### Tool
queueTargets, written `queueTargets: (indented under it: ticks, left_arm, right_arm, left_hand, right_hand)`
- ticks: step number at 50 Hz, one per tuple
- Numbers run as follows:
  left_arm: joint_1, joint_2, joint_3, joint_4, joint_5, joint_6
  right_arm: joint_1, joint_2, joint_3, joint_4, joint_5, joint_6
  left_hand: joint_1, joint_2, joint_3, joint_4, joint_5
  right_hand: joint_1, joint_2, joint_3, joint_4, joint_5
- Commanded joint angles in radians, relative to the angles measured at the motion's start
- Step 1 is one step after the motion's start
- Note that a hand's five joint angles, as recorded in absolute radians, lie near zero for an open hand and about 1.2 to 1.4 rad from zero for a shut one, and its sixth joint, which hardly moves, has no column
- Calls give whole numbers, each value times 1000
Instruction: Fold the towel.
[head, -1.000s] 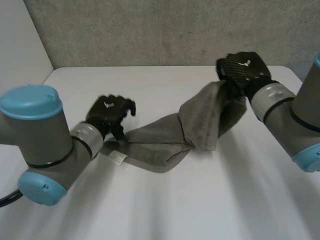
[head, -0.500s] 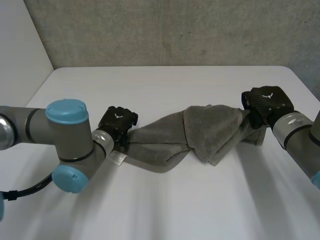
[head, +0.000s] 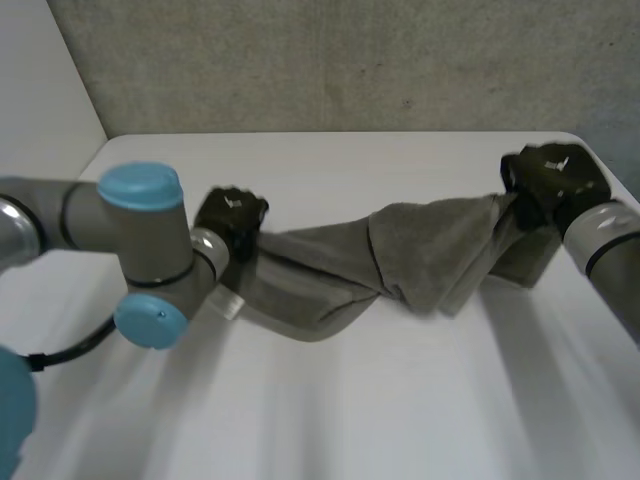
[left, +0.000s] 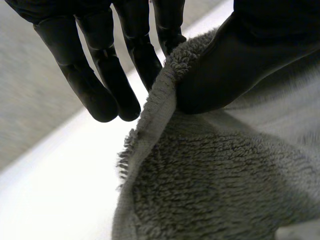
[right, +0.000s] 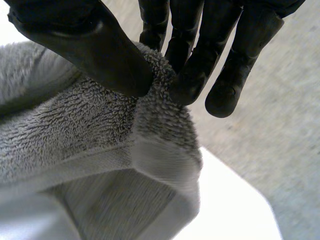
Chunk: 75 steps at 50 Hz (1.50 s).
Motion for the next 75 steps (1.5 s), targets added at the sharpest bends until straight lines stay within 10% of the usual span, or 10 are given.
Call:
queueTargets:
  ticks: [1,15,32,40,45,48,75]
  left_arm:
    - [-7,227,-14,1,-56,-67]
    - [10,637,-137,-7,-40,-145]
    - [22,410,-178,-107,-40,-102]
    - [25,308,135,-93,-50,-51]
    - [67,321,298,45,-57,-160]
    - [71,328,300,62,-54,-199]
    - [76,412,-369,117,-33,-225]
  right_arm:
    - [-2,-92,-103,38,4,0]
    - [-106,-216,-382,490,-98,-107]
    - [-105,149,-485,696,-204,-187]
    - [3,258,-676,399,-138,-126]
    - [30,123,-542,-140,-47,12]
    - [24,66,-525,-138,-31,43]
    - [16,160,-417,650,-154,-54]
  left_hand:
    - [-50,-107,-139,-121,-261]
    - [-50,-107,-139,-121,-261]
    - [-50,-107,-139,-121,-261]
    - [-50,-107,-139,-121,-261]
    - [-50,-107,-139,-121,-261]
    - [-50,-107,-139,-121,-261]
    - [-50,-107,-139,-121,-261]
  right_hand:
    - [69,94,60,58,67]
    - [69,94,60,58,67]
    - [69,94,60,58,67]
    - [69,94,60,58,67]
    - [69,94,60,58,67]
    - [69,94,60,58,67]
    - [69,94,60,58,67]
